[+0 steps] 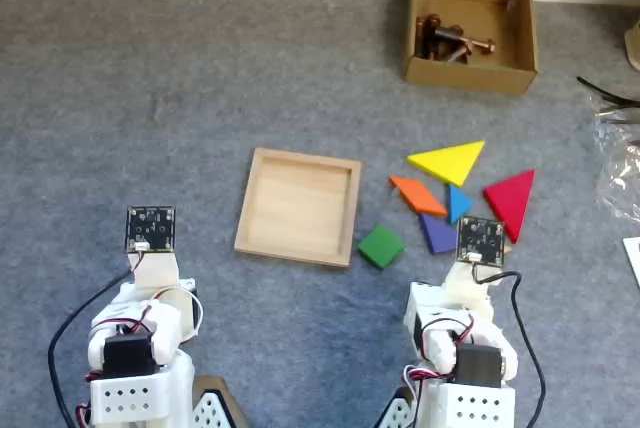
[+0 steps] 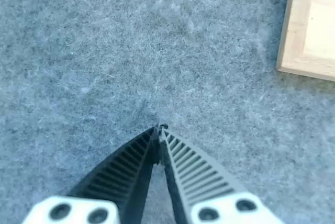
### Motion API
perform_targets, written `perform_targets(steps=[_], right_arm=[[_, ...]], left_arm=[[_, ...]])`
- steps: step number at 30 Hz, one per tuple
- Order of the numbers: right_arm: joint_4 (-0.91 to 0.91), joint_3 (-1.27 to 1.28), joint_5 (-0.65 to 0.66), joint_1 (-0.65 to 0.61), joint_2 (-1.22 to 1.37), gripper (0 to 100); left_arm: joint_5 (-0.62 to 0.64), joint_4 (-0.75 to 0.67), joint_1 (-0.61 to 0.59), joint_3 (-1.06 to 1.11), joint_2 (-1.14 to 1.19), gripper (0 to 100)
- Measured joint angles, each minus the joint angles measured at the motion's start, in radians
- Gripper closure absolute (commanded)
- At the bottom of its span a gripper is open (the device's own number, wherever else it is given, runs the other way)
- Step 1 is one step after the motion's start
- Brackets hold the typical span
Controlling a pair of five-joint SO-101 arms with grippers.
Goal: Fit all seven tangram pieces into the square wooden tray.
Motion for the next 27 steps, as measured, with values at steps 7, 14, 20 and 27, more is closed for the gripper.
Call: perform_targets(steps=[7, 14, 20, 27], right_arm=[[0.000, 0.000, 0.000, 0.000, 0.000, 99.3], [0.000, 0.000, 0.000, 0.000, 0.000, 99.3], [-0.081, 0.000, 0.000, 0.000, 0.000, 99.3], [-0.114, 0.000, 0.000, 0.000, 0.000, 99.3]], left_arm=[[0.000, 0.000, 0.000, 0.000, 0.000, 100], [0.000, 0.000, 0.000, 0.000, 0.000, 100], [0.000, 0.000, 0.000, 0.000, 0.000, 100], [0.000, 0.000, 0.000, 0.000, 0.000, 100]])
